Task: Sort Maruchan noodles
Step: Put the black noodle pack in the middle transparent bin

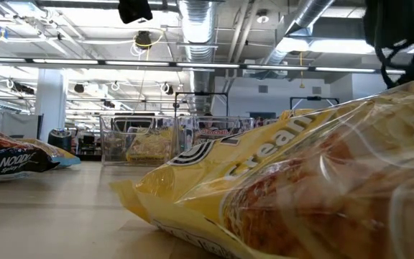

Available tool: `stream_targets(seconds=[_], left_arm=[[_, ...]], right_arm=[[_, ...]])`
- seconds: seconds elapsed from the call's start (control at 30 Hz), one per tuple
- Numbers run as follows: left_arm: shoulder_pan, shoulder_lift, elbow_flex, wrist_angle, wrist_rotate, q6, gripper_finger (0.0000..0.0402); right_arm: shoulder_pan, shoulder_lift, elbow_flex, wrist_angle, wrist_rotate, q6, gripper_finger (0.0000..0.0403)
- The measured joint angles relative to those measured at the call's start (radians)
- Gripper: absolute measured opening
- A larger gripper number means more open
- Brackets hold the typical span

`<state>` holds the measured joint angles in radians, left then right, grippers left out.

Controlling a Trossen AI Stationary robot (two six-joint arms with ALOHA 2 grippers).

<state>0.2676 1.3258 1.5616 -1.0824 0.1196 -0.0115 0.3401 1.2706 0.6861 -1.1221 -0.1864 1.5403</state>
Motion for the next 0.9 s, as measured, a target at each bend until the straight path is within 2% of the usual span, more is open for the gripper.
stream_targets(seconds=[0.2,0.33,0.47,0.7,0.77,0.9], left_arm=[[0.000,0.000,0.000,0.000,0.000,0.006,0.0000],[0.000,0.000,0.000,0.000,0.000,0.007,0.0000],[0.000,0.000,0.000,0.000,-0.001,0.018,0.0000],[0.000,0.000,0.000,0.000,-0.002,0.026,0.0000],[0.000,0.000,0.000,0.000,-0.003,0.026,0.0000],[0.000,0.000,0.000,0.000,-0.003,0.026,0.0000]], right_arm=[[-0.001,-0.002,-0.068,0.111,-0.013,0.061,0.0241],[-0.002,-0.002,-0.073,0.113,-0.011,0.094,0.0223],[-0.002,-0.001,-0.074,0.109,-0.011,0.113,0.0167],[-0.001,0.000,-0.076,0.126,-0.020,0.129,0.0028],[-0.001,0.000,-0.076,0.129,-0.025,0.106,0.0011],[0.001,0.001,-0.057,0.110,-0.042,0.103,0.0009]])
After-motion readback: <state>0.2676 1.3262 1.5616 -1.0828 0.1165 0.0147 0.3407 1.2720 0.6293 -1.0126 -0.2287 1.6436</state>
